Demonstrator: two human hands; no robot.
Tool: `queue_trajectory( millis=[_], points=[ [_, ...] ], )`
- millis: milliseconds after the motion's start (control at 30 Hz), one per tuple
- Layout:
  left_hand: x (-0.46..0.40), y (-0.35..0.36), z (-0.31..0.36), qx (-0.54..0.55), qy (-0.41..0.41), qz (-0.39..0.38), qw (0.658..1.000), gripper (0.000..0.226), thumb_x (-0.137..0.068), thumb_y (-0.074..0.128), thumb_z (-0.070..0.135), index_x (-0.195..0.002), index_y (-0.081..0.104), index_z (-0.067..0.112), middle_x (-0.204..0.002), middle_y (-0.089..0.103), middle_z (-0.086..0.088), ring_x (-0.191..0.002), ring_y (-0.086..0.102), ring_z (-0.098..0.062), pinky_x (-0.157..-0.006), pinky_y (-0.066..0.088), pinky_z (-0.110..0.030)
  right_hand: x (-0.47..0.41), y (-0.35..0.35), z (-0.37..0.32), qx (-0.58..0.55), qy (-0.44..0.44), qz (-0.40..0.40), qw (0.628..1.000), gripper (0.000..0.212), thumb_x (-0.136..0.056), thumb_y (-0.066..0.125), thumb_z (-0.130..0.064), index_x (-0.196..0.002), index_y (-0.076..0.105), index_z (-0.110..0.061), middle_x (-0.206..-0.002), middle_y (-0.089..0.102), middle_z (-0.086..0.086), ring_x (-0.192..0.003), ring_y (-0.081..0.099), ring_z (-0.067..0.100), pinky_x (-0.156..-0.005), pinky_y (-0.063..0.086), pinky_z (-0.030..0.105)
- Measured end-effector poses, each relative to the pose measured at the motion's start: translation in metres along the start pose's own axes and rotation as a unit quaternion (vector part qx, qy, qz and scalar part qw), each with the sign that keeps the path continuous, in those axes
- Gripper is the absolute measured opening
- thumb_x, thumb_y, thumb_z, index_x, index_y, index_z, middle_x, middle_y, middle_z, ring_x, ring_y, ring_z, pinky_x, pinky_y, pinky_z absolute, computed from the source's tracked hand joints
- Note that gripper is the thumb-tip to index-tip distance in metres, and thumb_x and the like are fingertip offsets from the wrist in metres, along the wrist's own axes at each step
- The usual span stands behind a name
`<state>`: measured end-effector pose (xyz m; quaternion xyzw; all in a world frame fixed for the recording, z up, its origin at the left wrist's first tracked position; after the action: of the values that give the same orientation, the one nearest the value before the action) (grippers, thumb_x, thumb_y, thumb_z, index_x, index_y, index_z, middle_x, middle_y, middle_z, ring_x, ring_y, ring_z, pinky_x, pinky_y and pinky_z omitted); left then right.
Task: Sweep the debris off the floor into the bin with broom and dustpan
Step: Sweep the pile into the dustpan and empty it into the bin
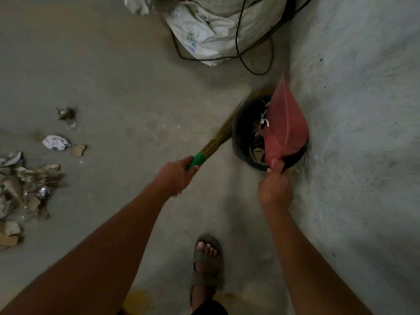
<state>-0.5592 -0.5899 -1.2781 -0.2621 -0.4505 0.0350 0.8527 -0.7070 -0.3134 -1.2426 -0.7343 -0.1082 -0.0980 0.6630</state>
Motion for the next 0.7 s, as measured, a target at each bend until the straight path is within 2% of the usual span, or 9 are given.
queue_trajectory(
  millis=[100,167,267,333,433,533,600,700],
  points=[
    [-0.02,-0.005,0.004,-0.004,-0.034,-0.01,0.999,0.054,-0.108,0.045,0.053,-0.159,0.039,0.035,-0.094,0.065,-0.011,-0.067,0.069,-0.024,-0.052,0.059,-0.032,0.001,0.005,-0.005,-0.015,0.01,0.007,1.0,0.046,-0.11,0.045,-0.02,-0.153,0.037,-0.006,-0.121,0.059,0.028,-0.102,0.065,0.048,-0.072,0.041,0.044],
    [-0.019,-0.002,-0.01,0.055,-0.067,0.013,0.996,0.051,-0.109,0.043,0.05,-0.156,0.042,0.029,-0.094,0.067,-0.014,-0.063,0.069,-0.026,-0.052,0.061,-0.035,0.002,0.006,-0.01,-0.027,0.007,0.011,1.0,0.044,-0.111,0.045,-0.02,-0.151,0.038,-0.005,-0.122,0.058,0.028,-0.102,0.064,0.047,-0.072,0.042,0.044],
    [0.002,0.013,-0.051,0.164,-0.115,0.064,0.978,0.04,-0.11,0.041,0.046,-0.135,0.052,0.017,-0.08,0.069,-0.016,-0.055,0.068,-0.029,-0.055,0.063,-0.043,0.004,0.01,-0.014,-0.049,0.003,0.002,0.999,0.041,-0.111,0.045,-0.018,-0.149,0.039,-0.004,-0.12,0.06,0.031,-0.102,0.064,0.048,-0.071,0.041,0.043],
    [0.026,0.025,-0.085,0.204,-0.149,0.105,0.962,0.038,-0.111,0.039,0.046,-0.125,0.053,0.014,-0.075,0.068,-0.015,-0.05,0.067,-0.029,-0.053,0.063,-0.046,0.004,0.011,-0.016,-0.064,-0.002,-0.002,0.998,0.04,-0.111,0.045,-0.019,-0.148,0.039,-0.005,-0.119,0.061,0.032,-0.102,0.064,0.05,-0.07,0.039,0.041],
    [0.065,0.038,-0.121,0.222,-0.172,0.152,0.948,0.041,-0.111,0.037,0.05,-0.136,0.049,0.02,-0.081,0.068,-0.015,-0.055,0.069,-0.028,-0.051,0.062,-0.041,0.004,0.011,-0.02,-0.08,-0.015,-0.008,0.997,0.037,-0.112,0.044,-0.02,-0.147,0.041,-0.008,-0.122,0.06,0.031,-0.105,0.063,0.049,-0.072,0.041,0.042],
    [0.097,0.048,-0.13,0.234,-0.15,0.185,0.942,0.051,-0.11,0.037,0.054,-0.153,0.04,0.028,-0.081,0.068,-0.012,-0.058,0.07,-0.027,-0.047,0.058,-0.035,0.002,0.014,-0.026,-0.094,-0.022,-0.025,0.995,0.037,-0.112,0.044,-0.021,-0.147,0.04,-0.011,-0.127,0.061,0.029,-0.11,0.063,0.05,-0.082,0.052,0.051],
    [0.107,0.054,-0.127,0.238,-0.128,0.192,0.943,0.055,-0.109,0.037,0.057,-0.159,0.033,0.035,-0.079,0.068,-0.01,-0.057,0.069,-0.025,-0.045,0.057,-0.034,0.0,0.015,-0.03,-0.103,-0.021,-0.033,0.994,0.037,-0.111,0.044,-0.02,-0.147,0.04,-0.011,-0.129,0.061,0.028,-0.112,0.062,0.05,-0.088,0.054,0.055],
    [0.103,0.064,-0.118,0.224,-0.087,0.179,0.954,0.057,-0.106,0.038,0.063,-0.159,0.031,0.042,-0.076,0.069,-0.007,-0.057,0.069,-0.024,-0.051,0.062,-0.043,0.002,0.017,-0.03,-0.125,-0.008,-0.038,0.991,0.037,-0.111,0.044,-0.019,-0.147,0.04,-0.01,-0.133,0.059,0.028,-0.116,0.061,0.049,-0.093,0.053,0.057]
  ],
)
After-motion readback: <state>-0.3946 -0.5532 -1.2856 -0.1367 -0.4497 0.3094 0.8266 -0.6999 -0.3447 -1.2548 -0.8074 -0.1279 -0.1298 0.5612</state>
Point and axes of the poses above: each hand's wrist, its own x-axis away from the middle knuckle, its own y-axis out of the palm, z = x × y, the point moved 9 cm from there along -x, towards the middle knuckle
